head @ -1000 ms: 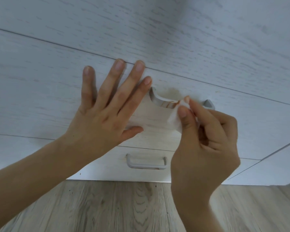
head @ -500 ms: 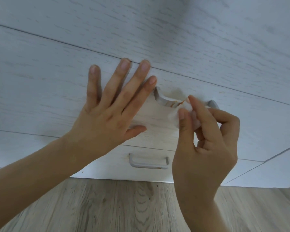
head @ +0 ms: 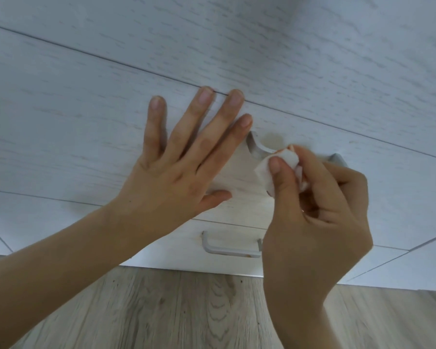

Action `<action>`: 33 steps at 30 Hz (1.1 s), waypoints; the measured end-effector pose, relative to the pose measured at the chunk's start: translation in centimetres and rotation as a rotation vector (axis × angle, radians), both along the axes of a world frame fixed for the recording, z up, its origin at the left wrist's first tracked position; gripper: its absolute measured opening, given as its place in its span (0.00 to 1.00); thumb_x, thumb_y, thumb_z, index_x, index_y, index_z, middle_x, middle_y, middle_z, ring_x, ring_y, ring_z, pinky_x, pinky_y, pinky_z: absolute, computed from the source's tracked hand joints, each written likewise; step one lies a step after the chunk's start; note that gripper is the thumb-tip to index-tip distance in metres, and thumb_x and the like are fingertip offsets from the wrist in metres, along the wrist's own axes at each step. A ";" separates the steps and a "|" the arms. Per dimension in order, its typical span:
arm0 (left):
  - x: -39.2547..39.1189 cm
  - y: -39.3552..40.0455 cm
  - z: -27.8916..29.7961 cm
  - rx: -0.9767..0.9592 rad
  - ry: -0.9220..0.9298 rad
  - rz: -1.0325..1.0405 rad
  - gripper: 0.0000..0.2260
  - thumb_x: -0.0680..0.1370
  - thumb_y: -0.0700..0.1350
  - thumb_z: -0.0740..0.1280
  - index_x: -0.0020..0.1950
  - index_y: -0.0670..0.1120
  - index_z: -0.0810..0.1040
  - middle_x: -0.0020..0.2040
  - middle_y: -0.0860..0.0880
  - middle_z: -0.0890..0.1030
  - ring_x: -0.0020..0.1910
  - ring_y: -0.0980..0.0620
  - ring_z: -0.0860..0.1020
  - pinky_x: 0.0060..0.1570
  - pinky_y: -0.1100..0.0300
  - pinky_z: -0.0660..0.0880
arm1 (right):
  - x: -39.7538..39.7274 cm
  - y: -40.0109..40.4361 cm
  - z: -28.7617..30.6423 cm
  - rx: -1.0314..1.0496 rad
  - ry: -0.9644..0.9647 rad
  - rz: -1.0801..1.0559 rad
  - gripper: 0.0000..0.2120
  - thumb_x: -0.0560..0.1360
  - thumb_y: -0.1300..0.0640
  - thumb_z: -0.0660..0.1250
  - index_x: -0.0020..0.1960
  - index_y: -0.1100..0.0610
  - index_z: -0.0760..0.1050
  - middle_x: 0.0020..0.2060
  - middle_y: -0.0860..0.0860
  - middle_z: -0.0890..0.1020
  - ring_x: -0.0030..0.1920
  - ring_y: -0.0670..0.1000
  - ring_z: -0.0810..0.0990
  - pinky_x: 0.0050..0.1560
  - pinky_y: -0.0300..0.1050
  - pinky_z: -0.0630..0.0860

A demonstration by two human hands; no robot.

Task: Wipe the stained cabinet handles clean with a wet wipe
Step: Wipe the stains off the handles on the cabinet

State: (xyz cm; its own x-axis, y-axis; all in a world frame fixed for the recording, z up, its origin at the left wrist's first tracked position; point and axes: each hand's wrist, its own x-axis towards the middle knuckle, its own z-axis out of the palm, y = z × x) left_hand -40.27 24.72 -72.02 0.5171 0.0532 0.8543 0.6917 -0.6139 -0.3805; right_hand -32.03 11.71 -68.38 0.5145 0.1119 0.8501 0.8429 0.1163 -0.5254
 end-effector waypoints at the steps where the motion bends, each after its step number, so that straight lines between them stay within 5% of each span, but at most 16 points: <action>1: 0.0 0.0 0.0 0.002 0.004 0.000 0.47 0.74 0.67 0.64 0.79 0.41 0.45 0.76 0.41 0.47 0.77 0.41 0.43 0.71 0.37 0.39 | -0.1 0.0 0.0 -0.025 -0.014 0.006 0.13 0.71 0.59 0.72 0.55 0.53 0.76 0.40 0.46 0.74 0.38 0.36 0.73 0.41 0.26 0.71; 9: -0.2 -0.2 0.1 -0.024 0.003 0.003 0.47 0.74 0.66 0.64 0.79 0.41 0.44 0.76 0.42 0.46 0.76 0.43 0.37 0.71 0.38 0.38 | 1.0 -1.2 1.0 -0.022 0.031 0.024 0.09 0.73 0.56 0.70 0.52 0.49 0.77 0.40 0.47 0.74 0.38 0.38 0.72 0.40 0.27 0.70; 20: -0.1 0.0 0.1 0.016 0.006 0.015 0.47 0.74 0.67 0.64 0.79 0.41 0.45 0.76 0.41 0.47 0.75 0.39 0.47 0.70 0.37 0.40 | 0.4 -0.2 1.0 -0.172 -0.221 -0.050 0.10 0.72 0.61 0.73 0.52 0.60 0.81 0.42 0.51 0.72 0.40 0.40 0.69 0.44 0.24 0.68; 24: -0.1 -0.1 0.1 0.009 0.006 0.005 0.46 0.75 0.66 0.63 0.79 0.41 0.46 0.76 0.41 0.47 0.75 0.39 0.47 0.71 0.37 0.41 | 0.3 -0.2 1.2 -0.111 -0.104 -0.056 0.10 0.72 0.60 0.73 0.53 0.56 0.80 0.42 0.49 0.72 0.35 0.44 0.73 0.39 0.25 0.69; 29: -1.0 0.5 -0.2 0.043 0.017 0.004 0.45 0.75 0.66 0.64 0.79 0.40 0.50 0.78 0.41 0.48 0.77 0.41 0.46 0.72 0.39 0.44 | -0.5 0.5 1.4 -0.151 -0.155 -0.036 0.06 0.71 0.60 0.73 0.48 0.60 0.82 0.40 0.49 0.72 0.36 0.42 0.70 0.40 0.23 0.69; 33: -1.3 0.7 -0.6 0.052 0.023 0.012 0.44 0.75 0.66 0.63 0.79 0.39 0.50 0.79 0.43 0.45 0.77 0.43 0.45 0.73 0.41 0.43 | 0.2 -0.8 0.9 -0.063 -0.025 -0.077 0.07 0.72 0.58 0.72 0.49 0.51 0.79 0.40 0.46 0.71 0.36 0.37 0.72 0.38 0.25 0.70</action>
